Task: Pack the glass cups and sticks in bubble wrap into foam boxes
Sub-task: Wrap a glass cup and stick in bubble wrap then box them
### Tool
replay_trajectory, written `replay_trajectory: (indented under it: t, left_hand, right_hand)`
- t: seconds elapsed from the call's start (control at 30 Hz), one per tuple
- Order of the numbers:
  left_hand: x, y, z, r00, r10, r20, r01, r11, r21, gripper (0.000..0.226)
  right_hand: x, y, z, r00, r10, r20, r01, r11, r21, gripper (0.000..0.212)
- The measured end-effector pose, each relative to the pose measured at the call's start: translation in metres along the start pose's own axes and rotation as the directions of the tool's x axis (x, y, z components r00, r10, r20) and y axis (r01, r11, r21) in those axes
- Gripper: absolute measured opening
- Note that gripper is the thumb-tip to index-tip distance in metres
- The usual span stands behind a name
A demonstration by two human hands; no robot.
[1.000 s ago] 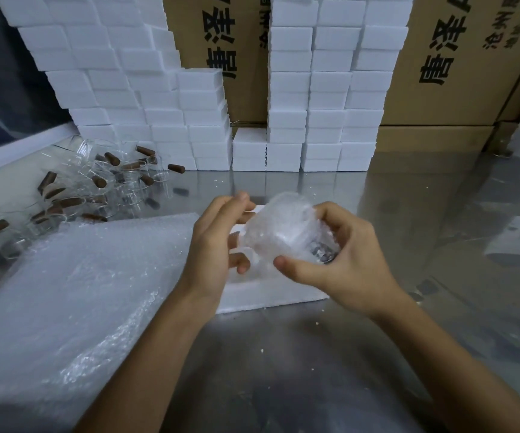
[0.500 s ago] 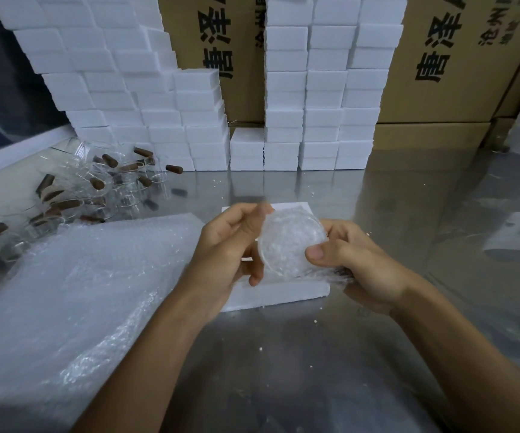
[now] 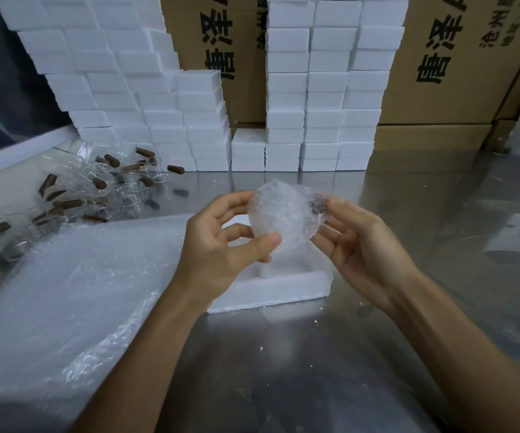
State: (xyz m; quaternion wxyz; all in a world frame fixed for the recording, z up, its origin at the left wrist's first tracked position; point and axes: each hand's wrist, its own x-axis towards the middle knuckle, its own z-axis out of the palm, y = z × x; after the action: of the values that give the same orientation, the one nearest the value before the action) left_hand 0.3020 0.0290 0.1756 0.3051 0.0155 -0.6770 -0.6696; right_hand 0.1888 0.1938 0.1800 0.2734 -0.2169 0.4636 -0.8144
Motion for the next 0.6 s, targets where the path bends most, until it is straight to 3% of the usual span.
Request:
replay_trajectory:
  t: [0.13,0.23,0.4,0.6]
  left_hand:
    - [0.001,-0.005,-0.004,0.998,0.069,0.012,-0.070,0.988,0.136,0.063]
    - [0.002,-0.010,-0.006,0.994,0.113,0.010,-0.113,0.973,0.200,0.066]
    - [0.003,-0.016,-0.008,0.986,0.161,0.048,-0.165,0.872,0.462,0.065]
    - [0.001,-0.016,-0.004,0.997,0.038,0.067,-0.055,0.961,0.271,0.077]
  right_hand:
    - [0.001,0.003,-0.003,0.994,-0.067,-0.087,0.046,0.973,-0.227,0.030]
    - [0.001,0.004,-0.003,0.985,-0.118,-0.124,0.077,0.952,-0.296,0.029]
    - [0.002,0.011,0.000,0.957,-0.236,-0.170,0.149,0.899,-0.411,0.025]
    - [0.003,0.012,-0.003,0.926,-0.347,-0.149,0.236,0.840,-0.488,0.023]
